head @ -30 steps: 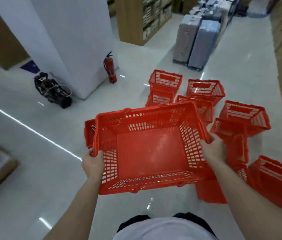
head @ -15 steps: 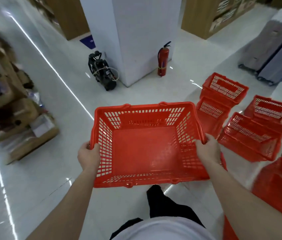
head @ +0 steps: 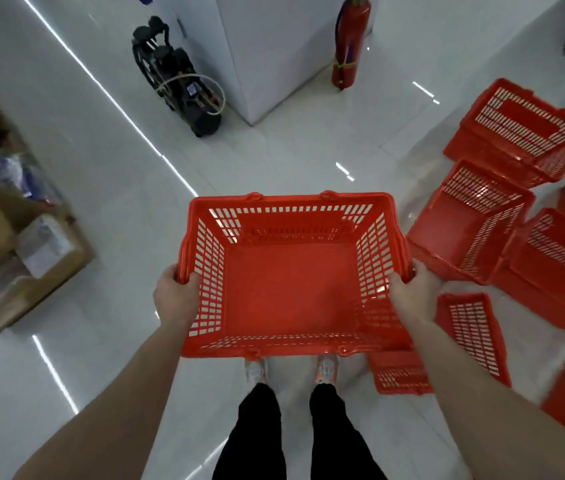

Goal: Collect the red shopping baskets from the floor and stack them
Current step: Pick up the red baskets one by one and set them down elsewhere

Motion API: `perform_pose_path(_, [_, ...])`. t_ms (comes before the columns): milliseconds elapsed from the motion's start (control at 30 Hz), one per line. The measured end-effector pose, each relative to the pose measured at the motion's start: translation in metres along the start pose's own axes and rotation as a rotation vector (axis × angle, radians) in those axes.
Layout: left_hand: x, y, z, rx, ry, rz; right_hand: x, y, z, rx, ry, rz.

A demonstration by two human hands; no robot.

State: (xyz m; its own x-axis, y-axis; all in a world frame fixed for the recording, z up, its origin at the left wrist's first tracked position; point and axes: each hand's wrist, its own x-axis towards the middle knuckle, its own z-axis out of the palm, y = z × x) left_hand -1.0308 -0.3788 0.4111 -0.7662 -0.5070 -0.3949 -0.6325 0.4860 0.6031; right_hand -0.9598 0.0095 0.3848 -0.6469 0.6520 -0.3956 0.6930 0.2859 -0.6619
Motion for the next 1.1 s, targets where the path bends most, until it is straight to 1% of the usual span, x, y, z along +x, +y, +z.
perform_pose_path(167, [0.102, -0.025, 0.086, 0.04, -0.051, 0.047, 0.085, 0.033, 0.087, 0.015, 0.017, 0.007])
perform_pose_path(300, [0.162, -0.064, 0.149, 0.042, -0.165, 0.051, 0.131, 0.079, 0.149, 0.013, -0.042, 0.054])
perform_pose_path(400, [0.191, -0.099, 0.188, 0.04, -0.238, 0.039, 0.149, 0.12, 0.185, 0.057, -0.064, 0.125])
perform_pose_path(467, [0.204, -0.118, 0.209, 0.047, -0.287, 0.047, 0.155, 0.145, 0.204, 0.079, -0.053, 0.127])
perform_pose_path(600, [0.223, -0.143, 0.234, 0.096, -0.386, 0.034, 0.17, 0.177, 0.227, 0.001, -0.108, 0.12])
perform_pose_path(700, [0.226, -0.149, 0.232, 0.239, -0.418, 0.007, 0.171, 0.181, 0.231, -0.203, -0.203, 0.118])
perform_pose_path(800, [0.215, -0.144, 0.218, 0.382, -0.448, 0.034, 0.156, 0.173, 0.22, -0.387, -0.279, 0.086])
perform_pose_path(867, [0.198, -0.129, 0.206, 0.425, -0.477, 0.074, 0.142, 0.162, 0.206, -0.402, -0.304, 0.112])
perform_pose_path(933, [0.176, -0.109, 0.199, 0.455, -0.52, 0.15, 0.129, 0.15, 0.188, -0.383, -0.307, 0.146])
perform_pose_path(1100, [0.107, -0.05, 0.205, 0.562, -0.66, 0.423, 0.093, 0.134, 0.127, -0.297, -0.191, 0.239])
